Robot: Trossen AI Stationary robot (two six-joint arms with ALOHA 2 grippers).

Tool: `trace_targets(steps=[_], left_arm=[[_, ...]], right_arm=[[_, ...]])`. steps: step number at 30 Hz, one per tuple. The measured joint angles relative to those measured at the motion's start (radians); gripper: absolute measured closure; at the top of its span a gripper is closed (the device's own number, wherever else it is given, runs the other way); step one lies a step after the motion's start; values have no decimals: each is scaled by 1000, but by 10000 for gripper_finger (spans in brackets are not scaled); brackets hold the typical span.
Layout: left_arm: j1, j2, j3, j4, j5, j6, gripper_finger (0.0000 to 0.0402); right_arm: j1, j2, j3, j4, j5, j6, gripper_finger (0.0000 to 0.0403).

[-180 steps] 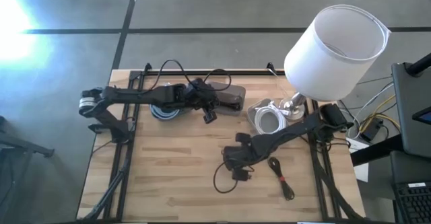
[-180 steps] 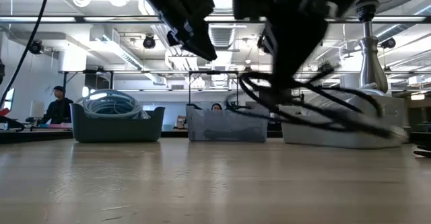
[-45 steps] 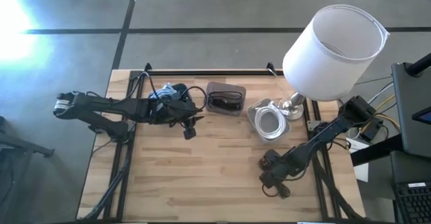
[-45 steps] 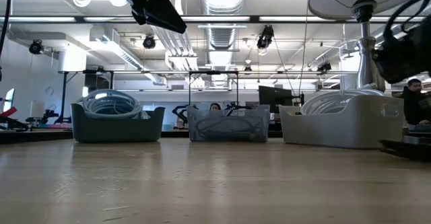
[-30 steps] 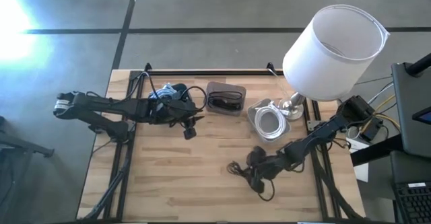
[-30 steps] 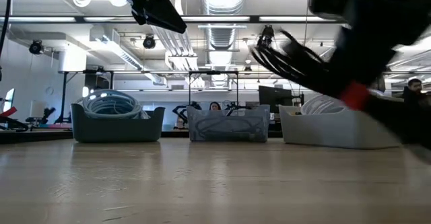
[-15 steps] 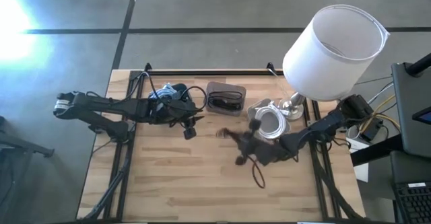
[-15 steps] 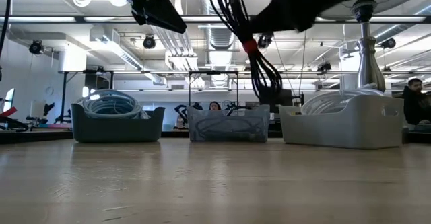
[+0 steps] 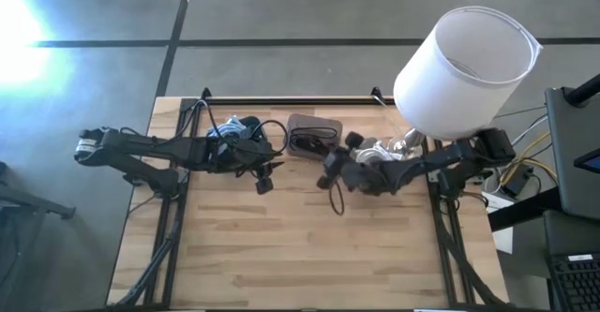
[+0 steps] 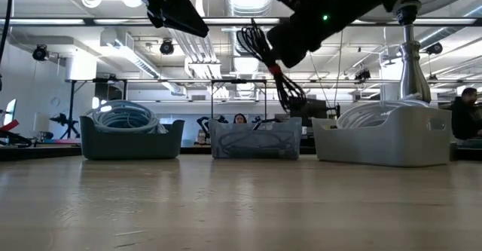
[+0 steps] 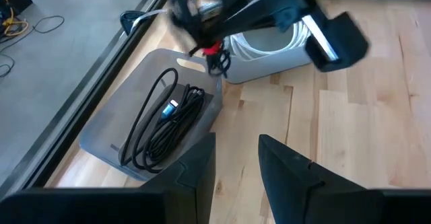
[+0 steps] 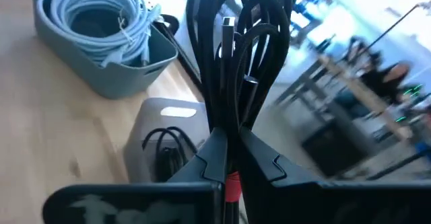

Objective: Pick & Place USB Port
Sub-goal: Put the black charger cable into the black bin

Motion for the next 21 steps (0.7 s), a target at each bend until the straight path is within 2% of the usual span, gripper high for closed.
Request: trace_targets(steps=[4,9,15,21], left_arm=[[0,0,0,4,0,0,286],[0,0,0,8,0,0,286],[0,0,0,8,0,0,286],[0,0,-3,8,0,1,286]], right_arm=[[-72,16,-5,1,-131,24,387],[-123,71,-6,11,-135,-68,387],[-124,113,-6,-5,-135,39,381],[-106,113,-5,-8,-110,41,345]])
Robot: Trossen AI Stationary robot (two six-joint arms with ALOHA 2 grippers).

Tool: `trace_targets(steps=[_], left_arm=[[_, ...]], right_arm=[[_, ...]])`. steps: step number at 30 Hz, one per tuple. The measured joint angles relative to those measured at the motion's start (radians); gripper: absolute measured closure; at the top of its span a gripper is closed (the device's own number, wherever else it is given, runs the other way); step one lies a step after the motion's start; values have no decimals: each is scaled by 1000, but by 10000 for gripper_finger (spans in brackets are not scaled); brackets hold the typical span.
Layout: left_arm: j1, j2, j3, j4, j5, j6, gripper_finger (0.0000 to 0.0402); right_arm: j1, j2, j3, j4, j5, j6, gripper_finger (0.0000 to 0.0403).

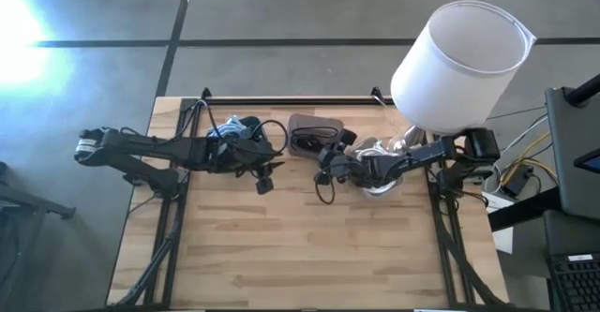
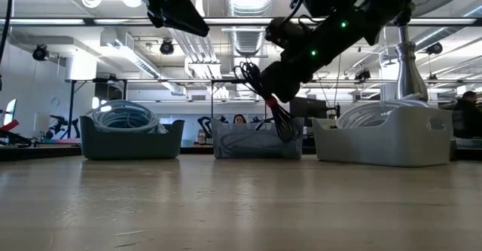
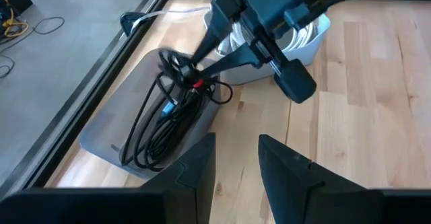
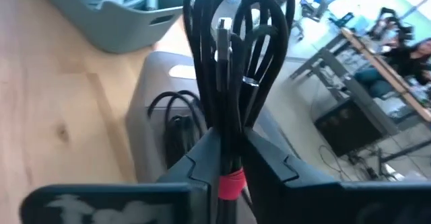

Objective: Pick & Place USB Port
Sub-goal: Put the black charger cable into the black bin, then return to Home Position

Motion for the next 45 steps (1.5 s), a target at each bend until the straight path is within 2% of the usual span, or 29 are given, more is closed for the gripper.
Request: trace_targets(steps=[7,14,25,34,37,41,45], left_arm=[[0,0,-27,10,1,-3,286],[0,0,-58,28,3,-4,286],[0,0,-61,48,3,-4,286],[-35,-2,-61,96,9,4,286],[-65,-13,-62,96,9,4,286],[-95,-59,-64,104,-10,32,286],[-100,-148,-79,104,-99,86,286]], right_arm=[[-3,-10,5,0,119,60,304],[-3,-10,5,1,242,114,300],[60,-34,5,4,187,101,327],[230,-203,5,-9,185,59,345],[296,-279,6,-99,184,79,348],[378,-385,4,-306,183,173,353],[437,-492,-30,-475,163,259,358]])
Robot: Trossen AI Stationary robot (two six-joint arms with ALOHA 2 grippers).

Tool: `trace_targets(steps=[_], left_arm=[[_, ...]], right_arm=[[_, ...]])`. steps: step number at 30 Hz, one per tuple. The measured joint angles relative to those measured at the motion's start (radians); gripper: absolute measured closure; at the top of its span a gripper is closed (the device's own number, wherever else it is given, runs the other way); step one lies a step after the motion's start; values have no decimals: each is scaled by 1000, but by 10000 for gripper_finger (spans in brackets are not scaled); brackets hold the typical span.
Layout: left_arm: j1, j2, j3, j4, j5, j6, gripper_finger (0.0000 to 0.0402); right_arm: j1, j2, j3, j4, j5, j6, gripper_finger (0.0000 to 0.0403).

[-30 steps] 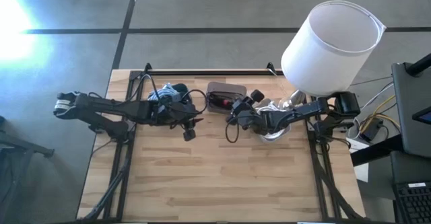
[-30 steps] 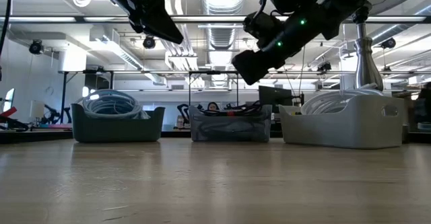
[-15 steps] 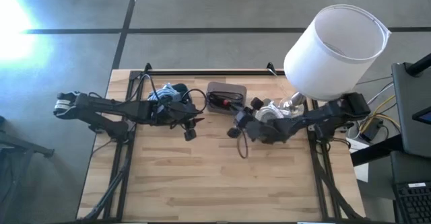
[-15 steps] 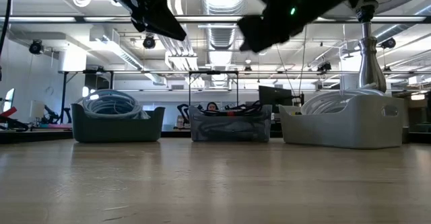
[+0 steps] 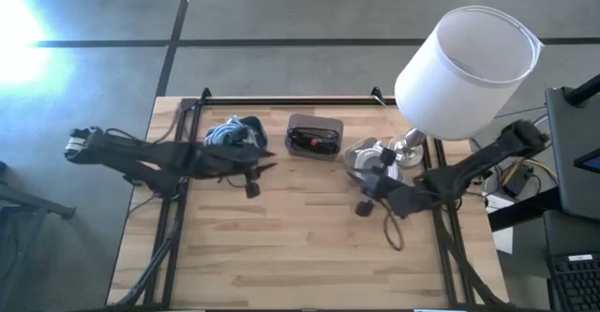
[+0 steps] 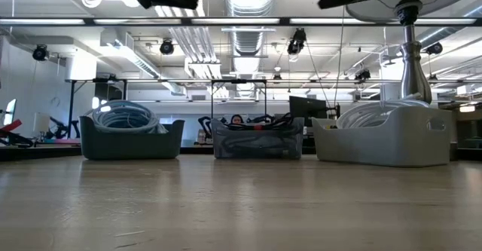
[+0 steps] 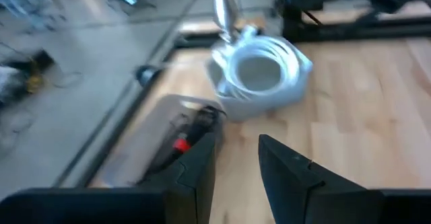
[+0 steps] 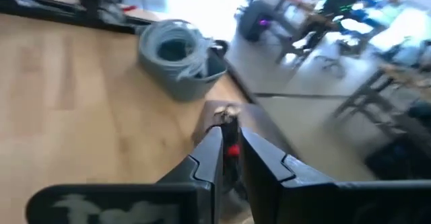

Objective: Pick & Place USB Port
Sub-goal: Return to Home Position

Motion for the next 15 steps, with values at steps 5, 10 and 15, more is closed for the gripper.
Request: trace_targets(steps=[5,10,15], left_arm=[[1,-150,-110,83,-21,49,286],[2,-298,-329,308,4,83,286],[8,-416,-523,508,-1,141,286]], right_arm=[[9,-141,-105,25,-311,25,360],[-5,-246,-273,270,-556,-89,360],[-40,-329,-450,535,-661,-170,360]])
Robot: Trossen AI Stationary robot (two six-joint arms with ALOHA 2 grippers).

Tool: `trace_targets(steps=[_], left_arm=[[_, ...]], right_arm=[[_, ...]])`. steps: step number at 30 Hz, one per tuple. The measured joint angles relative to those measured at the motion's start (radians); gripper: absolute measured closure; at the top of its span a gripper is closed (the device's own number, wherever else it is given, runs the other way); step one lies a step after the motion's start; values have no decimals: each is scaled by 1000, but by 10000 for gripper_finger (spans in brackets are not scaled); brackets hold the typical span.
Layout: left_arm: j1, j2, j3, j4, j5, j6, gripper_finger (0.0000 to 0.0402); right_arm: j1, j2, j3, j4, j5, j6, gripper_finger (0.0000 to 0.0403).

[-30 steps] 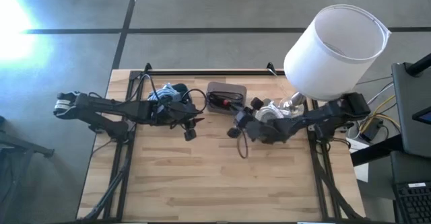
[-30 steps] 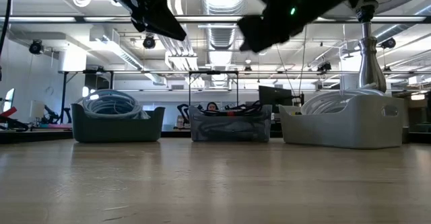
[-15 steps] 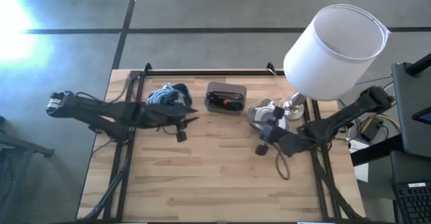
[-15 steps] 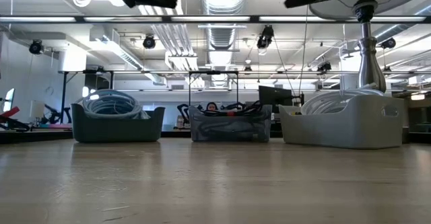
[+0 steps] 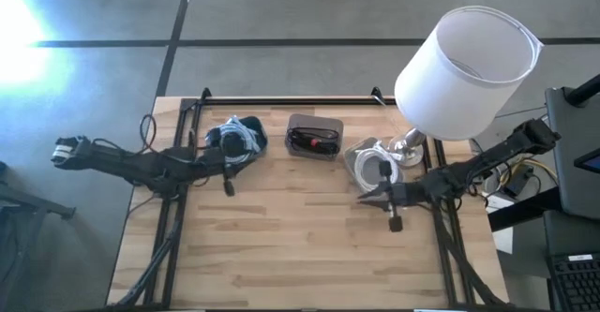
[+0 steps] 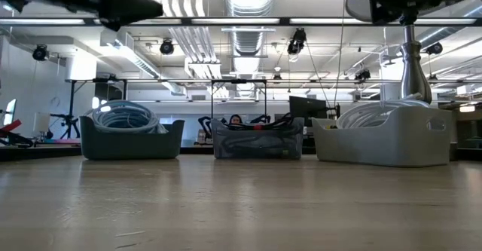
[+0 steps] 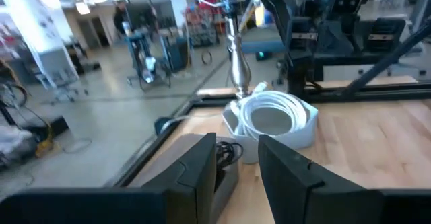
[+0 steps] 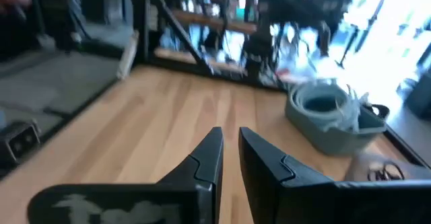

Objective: Pick & Place USB Port
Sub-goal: Return to Home Position

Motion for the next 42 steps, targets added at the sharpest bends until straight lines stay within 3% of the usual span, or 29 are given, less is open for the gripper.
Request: trace_targets(steps=[4,9,15,19,29,36,42], left_arm=[[13,-85,-97,90,-13,20,287],[21,-184,-164,93,-13,47,287],[22,-293,-233,92,-14,55,287],[22,-355,-285,92,-13,54,287],[23,-508,-394,129,-14,69,287],[24,-591,-395,30,-13,117,287],[23,-639,-396,-159,22,41,287]], right_arm=[[-45,-79,-104,126,-4,22,360],[-100,-198,-179,141,-13,37,360],[-171,-321,-225,143,-164,37,360],[-196,-367,-252,145,-189,30,360],[-199,-388,-352,254,-195,-12,360],[-200,-395,-368,292,-334,-23,360],[-200,-394,-368,294,-340,-16,360]])
